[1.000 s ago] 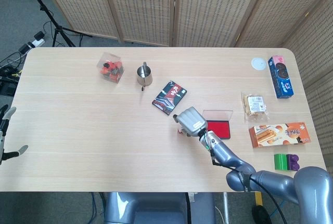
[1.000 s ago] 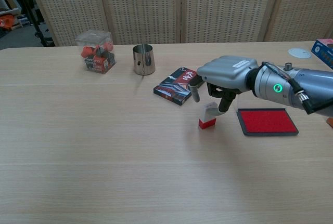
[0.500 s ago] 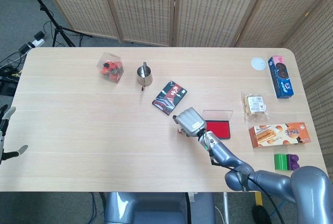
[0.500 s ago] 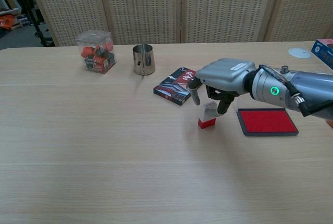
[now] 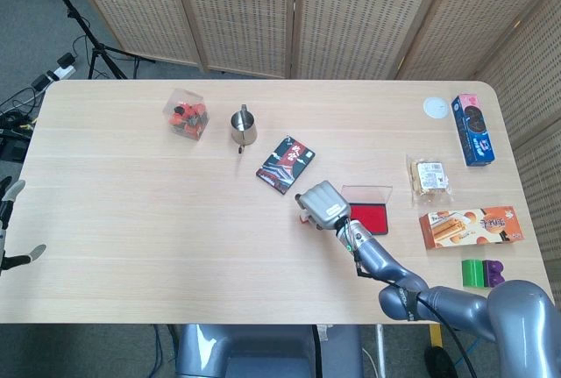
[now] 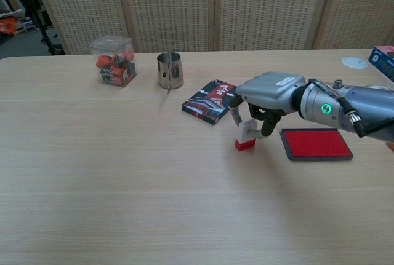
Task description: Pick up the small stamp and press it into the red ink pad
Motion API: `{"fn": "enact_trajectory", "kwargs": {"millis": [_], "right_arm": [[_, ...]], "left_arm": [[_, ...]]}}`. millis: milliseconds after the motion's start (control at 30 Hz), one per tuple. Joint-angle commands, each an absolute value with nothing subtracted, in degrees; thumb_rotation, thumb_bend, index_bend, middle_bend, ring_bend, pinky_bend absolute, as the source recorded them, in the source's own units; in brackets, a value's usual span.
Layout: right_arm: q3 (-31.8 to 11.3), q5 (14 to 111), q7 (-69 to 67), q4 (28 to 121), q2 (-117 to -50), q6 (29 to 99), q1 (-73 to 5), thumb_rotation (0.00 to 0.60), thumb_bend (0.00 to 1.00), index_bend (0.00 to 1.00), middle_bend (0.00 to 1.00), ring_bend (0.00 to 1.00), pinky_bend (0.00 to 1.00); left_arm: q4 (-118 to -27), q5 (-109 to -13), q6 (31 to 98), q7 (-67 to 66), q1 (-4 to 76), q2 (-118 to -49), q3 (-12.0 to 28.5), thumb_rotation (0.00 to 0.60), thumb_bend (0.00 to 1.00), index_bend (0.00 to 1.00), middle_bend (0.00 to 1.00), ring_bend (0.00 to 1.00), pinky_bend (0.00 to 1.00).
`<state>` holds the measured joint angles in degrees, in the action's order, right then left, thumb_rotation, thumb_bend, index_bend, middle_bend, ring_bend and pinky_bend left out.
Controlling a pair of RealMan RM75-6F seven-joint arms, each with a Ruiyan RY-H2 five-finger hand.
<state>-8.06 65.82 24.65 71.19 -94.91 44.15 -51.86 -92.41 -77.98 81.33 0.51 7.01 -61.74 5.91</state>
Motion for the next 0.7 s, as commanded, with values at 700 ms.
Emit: {"fn": "enact_trajectory", "kwargs": {"millis": [700], "right_arm": [[-8.76,66.98,23.29,81.06,-86.29,47.75,-50.06,0.600,0.50,0.56,0.94,1.00,1.00]], "left_arm": [[-92.54,-78.50,81.27,0.36,7.05,-61.78,5.58,0.600,0.00,0.00,0.00,0.00,0.00]]}}
